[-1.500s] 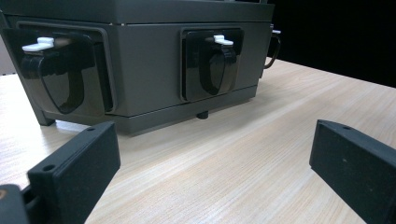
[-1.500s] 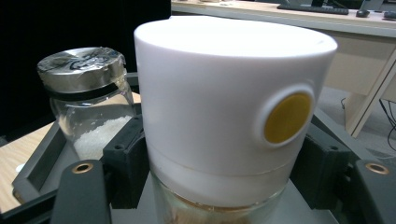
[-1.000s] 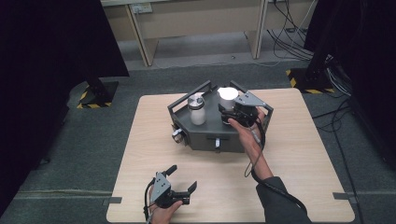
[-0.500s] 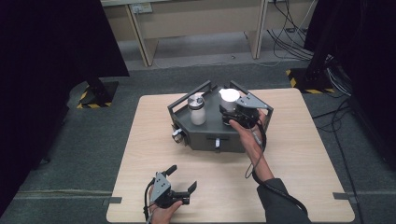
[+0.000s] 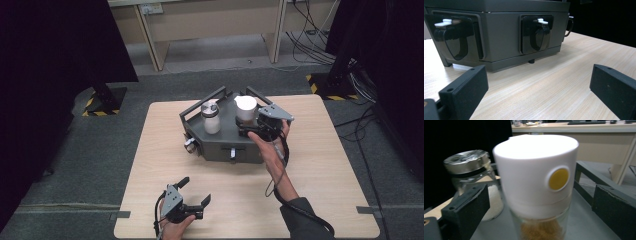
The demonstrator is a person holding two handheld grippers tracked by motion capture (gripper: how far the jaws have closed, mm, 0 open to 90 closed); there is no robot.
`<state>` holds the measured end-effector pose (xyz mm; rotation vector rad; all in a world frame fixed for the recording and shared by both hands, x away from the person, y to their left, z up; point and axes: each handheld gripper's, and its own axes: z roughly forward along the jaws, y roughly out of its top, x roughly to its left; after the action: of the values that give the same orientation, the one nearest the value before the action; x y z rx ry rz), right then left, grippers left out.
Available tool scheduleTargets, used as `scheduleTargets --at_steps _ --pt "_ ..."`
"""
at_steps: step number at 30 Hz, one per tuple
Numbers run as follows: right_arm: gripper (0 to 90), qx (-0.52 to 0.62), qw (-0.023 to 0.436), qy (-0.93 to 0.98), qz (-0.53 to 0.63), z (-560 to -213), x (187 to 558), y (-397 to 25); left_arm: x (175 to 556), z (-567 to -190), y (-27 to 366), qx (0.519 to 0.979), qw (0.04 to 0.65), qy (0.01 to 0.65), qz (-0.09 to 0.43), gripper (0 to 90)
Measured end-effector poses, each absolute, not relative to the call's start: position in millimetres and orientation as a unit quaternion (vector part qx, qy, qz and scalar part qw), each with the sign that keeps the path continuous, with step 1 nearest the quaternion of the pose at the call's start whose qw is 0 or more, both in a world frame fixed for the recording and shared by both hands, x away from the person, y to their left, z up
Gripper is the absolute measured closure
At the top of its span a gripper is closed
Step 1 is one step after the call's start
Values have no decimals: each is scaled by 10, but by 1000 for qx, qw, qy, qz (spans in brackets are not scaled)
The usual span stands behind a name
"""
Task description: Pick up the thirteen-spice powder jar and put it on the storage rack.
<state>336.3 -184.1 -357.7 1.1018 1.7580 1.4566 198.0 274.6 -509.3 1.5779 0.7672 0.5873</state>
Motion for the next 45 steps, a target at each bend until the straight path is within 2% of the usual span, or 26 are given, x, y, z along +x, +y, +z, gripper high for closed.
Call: scheduleTargets --at_steps 16,31,45 --pt "8 395 282 674 557 -3584 3129 -2019 1981 -5095 2740 682 600 332 255 11" --pt "6 359 259 688 576 -3741 2833 -2212 1979 -5101 2735 682 599 333 256 11" --pt "6 323 259 701 581 -3867 2534 -2376 1981 -5102 2734 683 597 334 256 11"
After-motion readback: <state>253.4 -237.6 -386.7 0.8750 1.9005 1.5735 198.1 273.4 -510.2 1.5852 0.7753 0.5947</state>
